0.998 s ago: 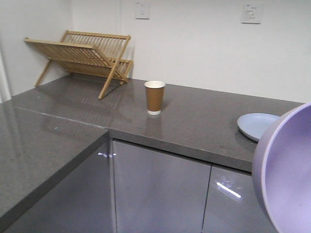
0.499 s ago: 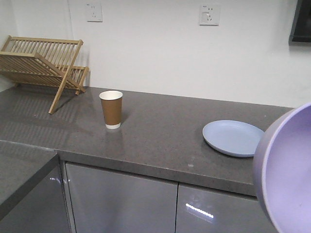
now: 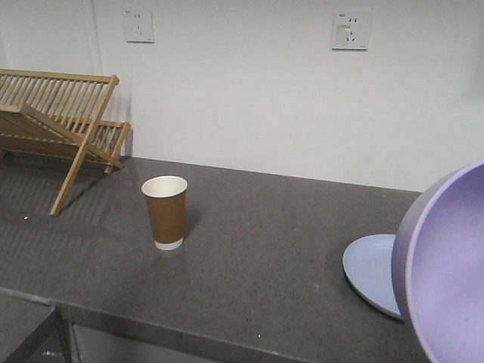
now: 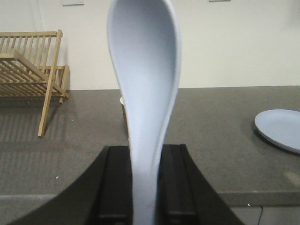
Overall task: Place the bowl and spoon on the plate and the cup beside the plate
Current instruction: 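Drive the base to the counter with the brown cup and blue plate, then lower the held bowl onto the pale blue plate with the right gripper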
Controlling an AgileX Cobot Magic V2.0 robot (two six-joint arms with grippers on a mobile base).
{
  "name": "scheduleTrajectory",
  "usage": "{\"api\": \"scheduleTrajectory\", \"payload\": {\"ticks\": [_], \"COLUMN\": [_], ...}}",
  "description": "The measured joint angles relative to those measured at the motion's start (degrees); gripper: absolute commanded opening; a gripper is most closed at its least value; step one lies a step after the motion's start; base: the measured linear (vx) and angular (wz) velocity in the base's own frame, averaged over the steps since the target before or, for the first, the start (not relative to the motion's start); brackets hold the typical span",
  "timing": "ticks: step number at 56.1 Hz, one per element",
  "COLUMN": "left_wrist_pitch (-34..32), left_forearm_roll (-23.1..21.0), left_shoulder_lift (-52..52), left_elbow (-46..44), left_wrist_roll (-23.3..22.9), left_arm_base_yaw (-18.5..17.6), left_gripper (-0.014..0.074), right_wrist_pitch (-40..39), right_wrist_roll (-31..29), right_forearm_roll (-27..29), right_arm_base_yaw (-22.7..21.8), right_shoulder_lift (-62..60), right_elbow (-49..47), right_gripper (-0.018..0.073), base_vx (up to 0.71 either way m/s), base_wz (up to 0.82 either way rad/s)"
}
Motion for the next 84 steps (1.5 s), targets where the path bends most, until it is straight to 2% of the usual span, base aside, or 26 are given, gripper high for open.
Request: {"api": "scheduleTrajectory", "payload": {"ticks": [44,84], "left_wrist_pitch": [0.0,0.0], "left_forearm_roll": [0.0,0.0], "left_shoulder_lift": [0.0,0.0], "left_elbow": [0.0,0.1], "left_wrist_roll": [0.0,0.0], "left_arm_base_yaw": [0.0,0.0], "left_gripper": [-0.0006,-0.0006], "right_wrist_pitch": [0.0,0.0], "right_wrist_roll": [0.0,0.0], "right_forearm_roll": [0.0,0.0], "right_arm_base_yaw": [0.0,0.0], "right_shoulder_lift": [0.0,0.0], "right_elbow": [0.0,0.0], "right_gripper": [-0.0009,-0.0009], "base_vx": [0.32,0.05], "base_wz": [-0.3,-0.07]}}
